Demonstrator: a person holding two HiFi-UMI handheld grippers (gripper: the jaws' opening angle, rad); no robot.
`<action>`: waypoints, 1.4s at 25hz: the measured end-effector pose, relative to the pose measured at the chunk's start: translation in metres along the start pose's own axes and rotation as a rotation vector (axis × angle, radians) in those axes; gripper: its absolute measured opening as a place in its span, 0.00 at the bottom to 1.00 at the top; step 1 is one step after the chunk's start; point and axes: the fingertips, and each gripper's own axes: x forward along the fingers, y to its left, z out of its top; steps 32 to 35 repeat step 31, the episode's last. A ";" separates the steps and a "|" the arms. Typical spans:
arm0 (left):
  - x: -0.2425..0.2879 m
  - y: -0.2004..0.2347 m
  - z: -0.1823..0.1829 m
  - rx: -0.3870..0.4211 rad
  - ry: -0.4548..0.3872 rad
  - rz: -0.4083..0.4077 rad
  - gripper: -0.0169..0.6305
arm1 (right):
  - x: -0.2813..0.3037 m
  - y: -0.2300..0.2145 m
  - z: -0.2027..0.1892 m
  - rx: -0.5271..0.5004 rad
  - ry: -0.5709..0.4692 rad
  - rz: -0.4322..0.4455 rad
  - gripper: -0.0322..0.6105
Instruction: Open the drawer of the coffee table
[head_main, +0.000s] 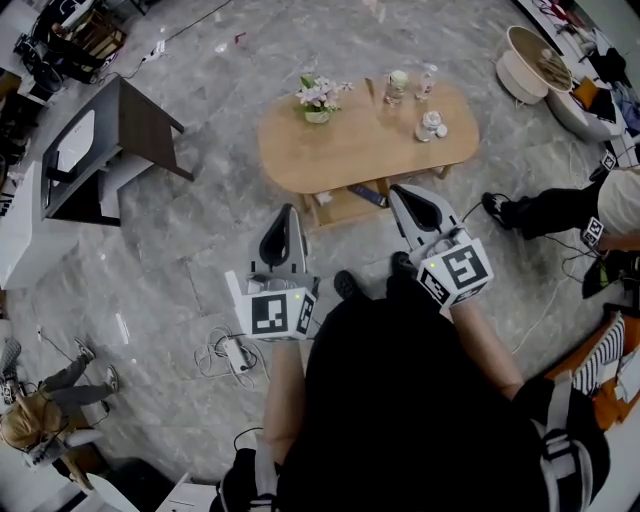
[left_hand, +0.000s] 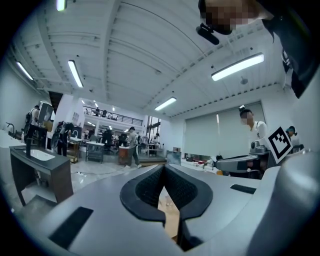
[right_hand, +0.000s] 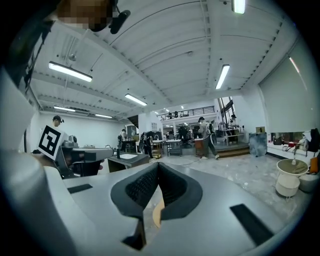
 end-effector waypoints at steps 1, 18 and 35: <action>0.000 0.001 0.001 -0.004 -0.002 -0.005 0.05 | 0.000 -0.002 0.003 0.006 -0.006 0.009 0.07; 0.008 -0.002 -0.011 -0.010 0.035 -0.031 0.05 | -0.012 -0.028 0.003 0.059 0.002 -0.011 0.07; 0.009 -0.006 -0.016 -0.017 0.039 -0.036 0.05 | -0.014 -0.027 0.001 0.050 0.003 -0.001 0.07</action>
